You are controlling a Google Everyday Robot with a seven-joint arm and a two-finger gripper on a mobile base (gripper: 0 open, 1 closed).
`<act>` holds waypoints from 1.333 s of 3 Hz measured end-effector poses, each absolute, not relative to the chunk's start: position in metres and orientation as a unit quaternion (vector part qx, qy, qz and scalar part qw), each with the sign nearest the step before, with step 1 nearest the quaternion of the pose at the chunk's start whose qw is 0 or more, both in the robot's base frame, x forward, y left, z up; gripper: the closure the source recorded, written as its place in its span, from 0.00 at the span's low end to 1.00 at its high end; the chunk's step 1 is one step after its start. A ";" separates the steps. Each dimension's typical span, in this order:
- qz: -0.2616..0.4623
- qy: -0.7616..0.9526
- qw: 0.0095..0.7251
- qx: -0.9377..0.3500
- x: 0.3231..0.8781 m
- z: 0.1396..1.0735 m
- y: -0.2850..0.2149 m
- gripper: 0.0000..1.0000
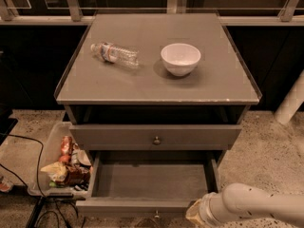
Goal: Close middle drawer
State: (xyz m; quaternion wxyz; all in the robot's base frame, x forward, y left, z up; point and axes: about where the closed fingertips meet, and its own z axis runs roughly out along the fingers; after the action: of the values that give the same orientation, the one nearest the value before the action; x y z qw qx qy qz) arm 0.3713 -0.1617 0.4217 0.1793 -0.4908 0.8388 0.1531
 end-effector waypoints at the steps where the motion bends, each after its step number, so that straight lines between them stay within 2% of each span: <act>1: 0.153 0.839 0.179 -0.491 0.371 0.422 -0.162 0.57; 3: 0.153 0.832 0.187 -0.499 0.385 0.417 -0.158 0.11; 4: 0.155 0.831 0.189 -0.499 0.385 0.416 -0.156 0.14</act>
Offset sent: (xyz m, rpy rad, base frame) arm 0.0000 0.0000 0.0000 0.0000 0.0000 0.0000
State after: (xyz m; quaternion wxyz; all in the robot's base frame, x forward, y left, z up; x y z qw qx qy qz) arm 0.3846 -0.1562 0.4163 0.1890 -0.4994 0.8311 0.1550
